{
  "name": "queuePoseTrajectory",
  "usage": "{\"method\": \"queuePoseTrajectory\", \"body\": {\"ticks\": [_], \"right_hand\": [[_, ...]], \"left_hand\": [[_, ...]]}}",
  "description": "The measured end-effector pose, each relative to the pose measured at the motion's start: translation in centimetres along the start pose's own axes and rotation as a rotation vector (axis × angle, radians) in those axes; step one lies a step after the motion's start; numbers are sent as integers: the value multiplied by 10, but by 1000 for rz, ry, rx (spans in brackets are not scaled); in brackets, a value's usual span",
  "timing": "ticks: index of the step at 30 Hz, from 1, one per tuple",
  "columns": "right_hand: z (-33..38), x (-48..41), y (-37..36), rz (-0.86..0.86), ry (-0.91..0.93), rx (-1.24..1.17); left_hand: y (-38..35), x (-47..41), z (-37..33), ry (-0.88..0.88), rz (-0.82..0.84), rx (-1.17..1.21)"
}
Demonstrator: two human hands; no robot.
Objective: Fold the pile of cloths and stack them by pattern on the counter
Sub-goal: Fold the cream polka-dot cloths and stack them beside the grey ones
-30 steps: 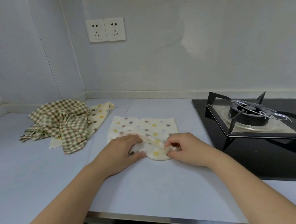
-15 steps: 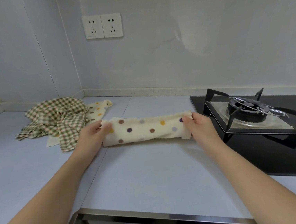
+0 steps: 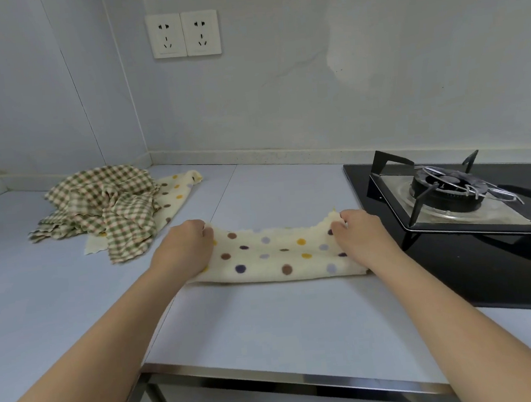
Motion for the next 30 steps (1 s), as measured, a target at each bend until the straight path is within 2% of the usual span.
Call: {"method": "queuePoseTrajectory", "body": {"ticks": [6,16,18,20,21,23,25,28,30], "right_hand": [[10,4,-1,-105,65,153],[14,2,-4,-164,53,400],[26,6,0,-252,179,436],[41,14,1,-333,380,398],[45,17,-2,-308,411,356],[44,18,-18,-160,368,355],[38,18,-28,-63,346,387],[38,18,-20,-73,394,268],[40,18,-22,-30,447,215]], "left_hand": [[4,3,-3,-29,-238,-58],[-3,-3,-1,-13,-360,-205],[7,1,-8,-108,-471,-169],[14,10,-25,-357,-557,-152],[12,13,-33,-480,-544,-153],[1,19,-44,-611,-385,-164],[-4,20,-41,-556,-278,-118],[9,20,-31,-433,-281,117],[16,23,-31,-431,-298,182]]}}
Point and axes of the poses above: each hand's wrist, its own x-axis away from the middle knuckle, its own y-axis out of the back of the hand, z = x × y, the point moved 6 cm from there along -x, towards the middle knuckle, and after that the axes turned 7 degrees about -x, right-handed, at the moved point
